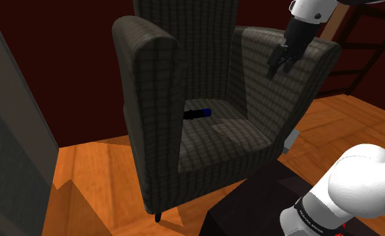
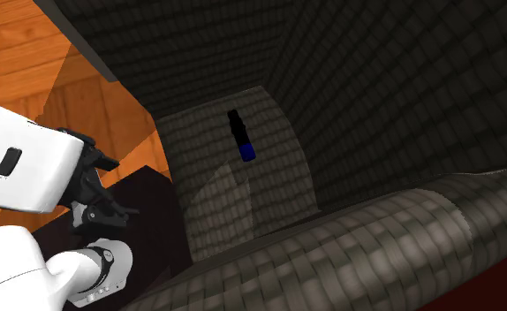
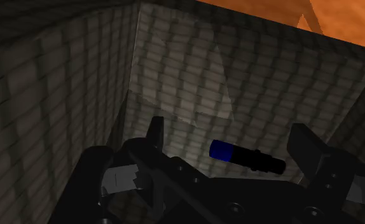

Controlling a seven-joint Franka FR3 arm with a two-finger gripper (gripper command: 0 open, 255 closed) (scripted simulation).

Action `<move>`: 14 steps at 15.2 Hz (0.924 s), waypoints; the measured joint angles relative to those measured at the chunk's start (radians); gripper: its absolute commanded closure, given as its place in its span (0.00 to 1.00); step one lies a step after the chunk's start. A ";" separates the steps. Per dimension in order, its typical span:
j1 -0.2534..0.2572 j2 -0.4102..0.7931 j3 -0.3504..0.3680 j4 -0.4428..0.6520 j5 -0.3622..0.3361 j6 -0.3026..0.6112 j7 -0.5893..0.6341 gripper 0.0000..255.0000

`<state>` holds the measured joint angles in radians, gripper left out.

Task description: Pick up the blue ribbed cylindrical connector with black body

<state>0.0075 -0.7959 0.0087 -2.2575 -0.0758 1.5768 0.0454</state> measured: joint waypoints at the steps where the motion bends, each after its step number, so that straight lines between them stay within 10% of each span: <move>1: 0.000 0.000 0.000 0.000 0.000 0.000 0.000 0.00; 14: 0.154 0.334 -0.193 -0.016 -0.032 0.348 -0.546 0.00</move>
<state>0.1618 -0.4623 -0.1848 -2.2737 -0.1082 1.9249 -0.5005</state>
